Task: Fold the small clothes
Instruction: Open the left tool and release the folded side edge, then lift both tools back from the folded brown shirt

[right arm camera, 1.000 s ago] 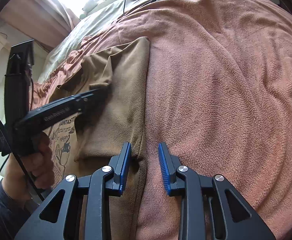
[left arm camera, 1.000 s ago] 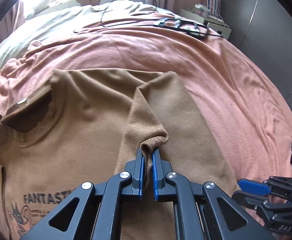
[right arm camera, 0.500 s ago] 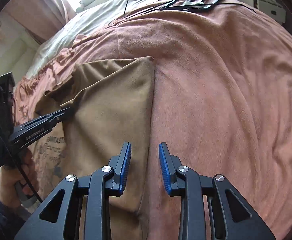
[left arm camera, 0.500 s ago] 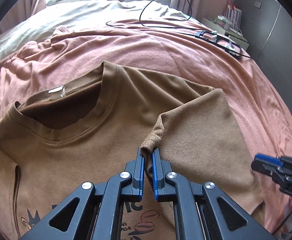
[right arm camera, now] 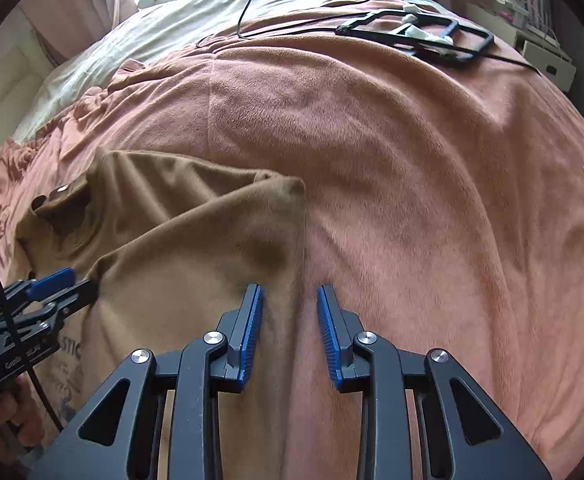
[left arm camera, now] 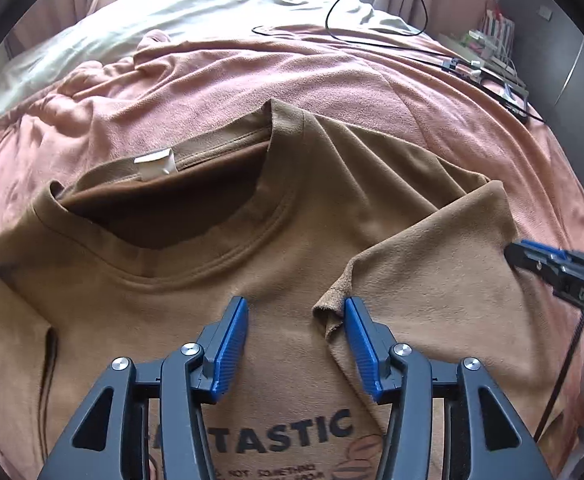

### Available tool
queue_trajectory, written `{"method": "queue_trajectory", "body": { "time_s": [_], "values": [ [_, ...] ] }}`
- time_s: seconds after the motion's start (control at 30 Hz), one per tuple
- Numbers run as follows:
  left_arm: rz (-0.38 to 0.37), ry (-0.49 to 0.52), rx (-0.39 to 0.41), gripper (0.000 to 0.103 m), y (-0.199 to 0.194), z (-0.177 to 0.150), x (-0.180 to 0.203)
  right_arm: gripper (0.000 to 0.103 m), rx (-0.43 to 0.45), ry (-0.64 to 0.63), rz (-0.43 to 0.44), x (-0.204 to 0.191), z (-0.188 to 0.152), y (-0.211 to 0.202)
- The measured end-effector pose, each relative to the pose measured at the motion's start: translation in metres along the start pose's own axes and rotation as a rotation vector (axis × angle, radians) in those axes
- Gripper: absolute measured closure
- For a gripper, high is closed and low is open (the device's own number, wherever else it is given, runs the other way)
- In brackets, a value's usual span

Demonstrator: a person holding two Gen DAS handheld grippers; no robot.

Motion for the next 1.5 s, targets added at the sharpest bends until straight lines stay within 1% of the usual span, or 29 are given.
{"method": "queue_trajectory", "body": {
  "time_s": [0.03, 0.07, 0.1, 0.17, 0.23, 0.27, 0.33, 0.4, 0.5, 0.57, 0.6, 0.63, 0.67, 0.7, 0.73, 0.8, 0.87, 0.93, 1.0, 1.1, 1.17, 1.23, 1.3, 1.4, 1.5],
  "values": [
    [0.005, 0.016, -0.002, 0.048, 0.002, 0.000, -0.001, 0.077, 0.004, 0.002, -0.011, 0.001, 0.003, 0.000],
    [0.012, 0.029, 0.003, 0.043, 0.002, 0.000, -0.003, 0.077, 0.008, 0.008, -0.035, 0.003, 0.006, 0.001],
    [0.014, 0.034, 0.010, 0.041, 0.002, 0.001, -0.005, 0.077, 0.013, 0.016, -0.069, 0.007, 0.008, 0.001],
    [0.005, 0.023, 0.016, 0.041, 0.002, 0.002, -0.009, 0.077, 0.030, 0.035, -0.118, 0.012, 0.012, -0.002],
    [-0.003, 0.007, 0.018, 0.041, -0.001, 0.003, -0.014, 0.077, 0.063, 0.051, -0.135, 0.013, 0.012, -0.008],
    [-0.006, -0.001, 0.022, 0.041, -0.003, 0.005, -0.016, 0.077, 0.073, 0.056, -0.123, 0.012, 0.011, -0.009],
    [-0.007, -0.006, 0.028, 0.041, -0.007, 0.007, -0.020, 0.077, 0.063, 0.059, -0.065, 0.003, 0.003, -0.011],
    [0.000, -0.014, 0.029, 0.041, -0.013, 0.007, -0.027, 0.077, 0.040, 0.037, -0.068, -0.003, -0.009, -0.020],
    [-0.020, -0.037, 0.028, 0.041, -0.029, 0.002, -0.037, 0.077, 0.049, 0.027, -0.058, -0.010, -0.020, -0.043],
    [-0.023, -0.030, 0.023, 0.041, -0.042, -0.003, -0.041, 0.070, 0.044, 0.019, -0.055, -0.018, -0.030, -0.061],
    [-0.025, -0.022, 0.021, 0.041, -0.049, -0.005, -0.042, 0.062, 0.042, 0.008, -0.060, -0.021, -0.035, -0.070],
    [-0.027, -0.011, 0.018, 0.041, -0.056, -0.008, -0.044, 0.051, 0.041, 0.000, -0.063, -0.026, -0.041, -0.080],
    [-0.027, 0.000, 0.013, 0.040, -0.065, -0.011, -0.045, 0.045, 0.042, -0.001, -0.064, -0.031, -0.045, -0.089],
    [-0.024, 0.008, 0.008, 0.037, -0.073, -0.014, -0.048, 0.036, 0.044, 0.000, -0.060, -0.035, -0.050, -0.098],
    [-0.025, 0.013, 0.002, 0.034, -0.083, -0.018, -0.049, 0.029, 0.045, 0.005, -0.051, -0.040, -0.058, -0.108],
    [-0.042, 0.024, -0.012, 0.019, -0.104, -0.027, -0.053, 0.022, 0.044, 0.008, -0.028, -0.046, -0.065, -0.127],
    [-0.048, 0.043, 0.002, 0.013, -0.130, -0.037, -0.057, 0.021, 0.044, -0.008, -0.008, -0.056, -0.077, -0.146],
    [-0.050, 0.056, 0.023, 0.010, -0.155, -0.047, -0.063, 0.012, 0.041, -0.012, -0.002, -0.061, -0.087, -0.167],
    [-0.058, 0.054, 0.030, 0.008, -0.178, -0.057, -0.072, 0.009, 0.048, -0.010, -0.001, -0.069, -0.100, -0.188],
    [-0.071, 0.054, 0.044, 0.008, -0.215, -0.071, -0.086, 0.008, 0.058, -0.019, -0.011, -0.079, -0.118, -0.224],
    [-0.077, 0.057, 0.046, 0.005, -0.234, -0.079, -0.095, 0.008, 0.055, -0.012, -0.004, -0.085, -0.128, -0.241],
    [-0.067, 0.077, 0.046, 0.005, -0.251, -0.085, -0.104, 0.008, 0.058, -0.004, -0.001, -0.092, -0.136, -0.259],
    [-0.063, 0.073, 0.063, 0.005, -0.272, -0.091, -0.115, 0.008, 0.068, -0.005, -0.002, -0.099, -0.144, -0.278],
    [-0.083, 0.059, 0.075, 0.005, -0.304, -0.102, -0.131, 0.008, 0.077, -0.006, 0.011, -0.110, -0.156, -0.302],
    [-0.089, 0.051, 0.093, 0.005, -0.330, -0.113, -0.147, 0.008, 0.089, -0.012, 0.000, -0.118, -0.169, -0.325]
  ]
}}
Point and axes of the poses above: each gripper's, at about its wrist camera, not at the fingertips, and y roughly the way its jaws point, x to its right, z to its top, the point moved 7 cm from there along y, roughly the way its jaws point, and after that the axes turned 15 degrees about -y, right-handed, at the moved point
